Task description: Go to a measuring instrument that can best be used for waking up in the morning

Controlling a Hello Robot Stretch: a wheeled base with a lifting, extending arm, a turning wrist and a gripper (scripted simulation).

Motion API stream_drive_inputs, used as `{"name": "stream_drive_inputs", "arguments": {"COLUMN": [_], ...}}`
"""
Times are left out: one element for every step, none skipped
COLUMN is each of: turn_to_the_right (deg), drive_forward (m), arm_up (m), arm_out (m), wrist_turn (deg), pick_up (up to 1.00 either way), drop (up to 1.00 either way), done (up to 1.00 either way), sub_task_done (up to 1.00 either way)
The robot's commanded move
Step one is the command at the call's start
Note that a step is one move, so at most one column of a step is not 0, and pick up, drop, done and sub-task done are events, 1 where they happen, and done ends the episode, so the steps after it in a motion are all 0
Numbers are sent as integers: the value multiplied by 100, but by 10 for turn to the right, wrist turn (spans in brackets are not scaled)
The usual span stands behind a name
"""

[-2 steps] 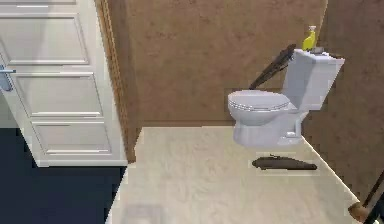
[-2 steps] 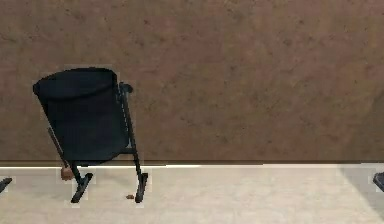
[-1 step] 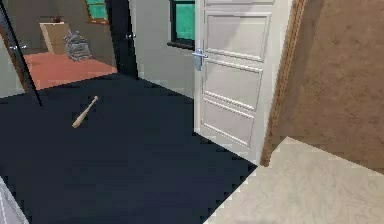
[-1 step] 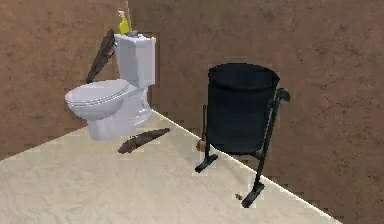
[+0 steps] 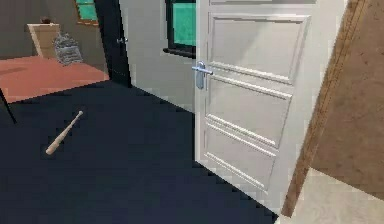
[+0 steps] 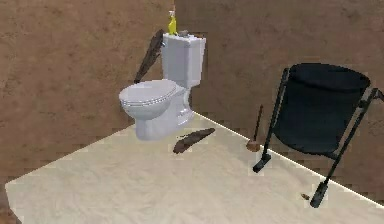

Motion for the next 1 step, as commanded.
{"name": "stream_drive_inputs", "arguments": {"turn_to_the_right": [-270], "drive_forward": [0], "arm_up": [0], "arm_out": [0], "wrist_turn": [0], "pick_up": [0], "drop": [0], "done": [0], "sub_task_done": [0]}}
